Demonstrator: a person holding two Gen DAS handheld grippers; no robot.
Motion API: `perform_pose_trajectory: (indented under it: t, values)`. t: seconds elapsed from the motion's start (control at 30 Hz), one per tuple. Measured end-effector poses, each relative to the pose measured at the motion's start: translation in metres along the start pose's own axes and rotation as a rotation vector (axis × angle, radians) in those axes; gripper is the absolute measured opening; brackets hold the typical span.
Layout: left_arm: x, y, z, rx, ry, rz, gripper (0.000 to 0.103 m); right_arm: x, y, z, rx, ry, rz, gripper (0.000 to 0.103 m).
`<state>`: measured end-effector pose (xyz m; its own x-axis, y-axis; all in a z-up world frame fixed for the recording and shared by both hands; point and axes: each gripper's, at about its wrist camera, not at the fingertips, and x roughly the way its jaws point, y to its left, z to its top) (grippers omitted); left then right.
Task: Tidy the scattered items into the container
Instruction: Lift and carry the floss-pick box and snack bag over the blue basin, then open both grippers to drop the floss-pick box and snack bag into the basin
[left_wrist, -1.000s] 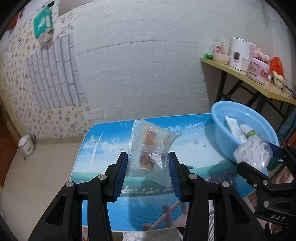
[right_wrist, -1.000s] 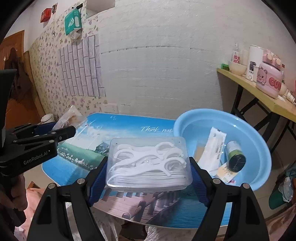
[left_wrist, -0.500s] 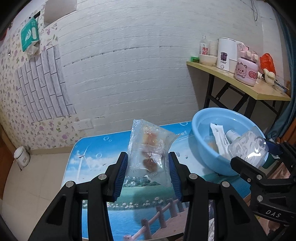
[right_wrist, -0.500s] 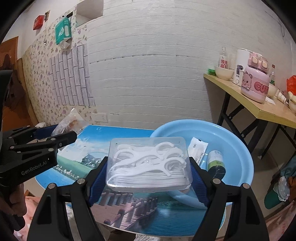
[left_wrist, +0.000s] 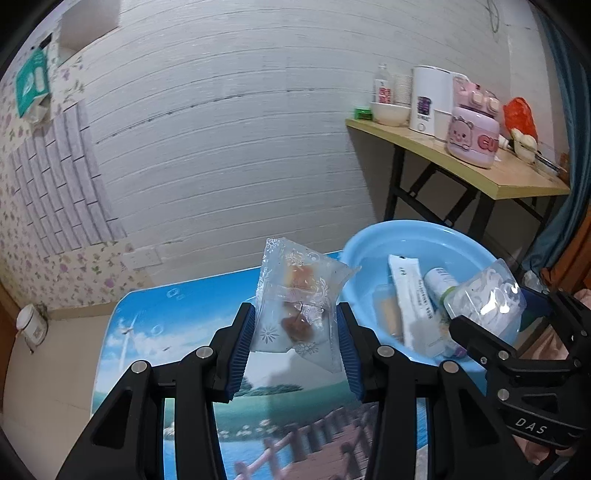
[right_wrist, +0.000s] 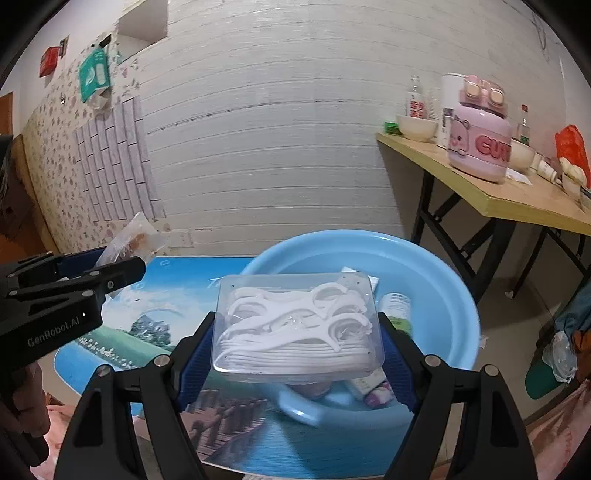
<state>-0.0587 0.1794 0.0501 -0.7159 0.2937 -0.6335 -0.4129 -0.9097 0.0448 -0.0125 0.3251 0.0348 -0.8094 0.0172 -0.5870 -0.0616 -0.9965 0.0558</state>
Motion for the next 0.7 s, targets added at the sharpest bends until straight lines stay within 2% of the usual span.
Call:
perform_pose_trajectory:
  t: [0.3, 0.7]
  values:
    - [0.022, -0.03, 0.018, 0.027, 0.009, -0.027, 0.042, 0.006, -0.032, 0.002, 0.024, 0.009, -0.025, 0.082]
    - [0.06, -0.064, 0.021, 0.063, 0.043, -0.071, 0.042, 0.024, -0.066, -0.001, 0.044, 0.024, -0.085, 0.082]
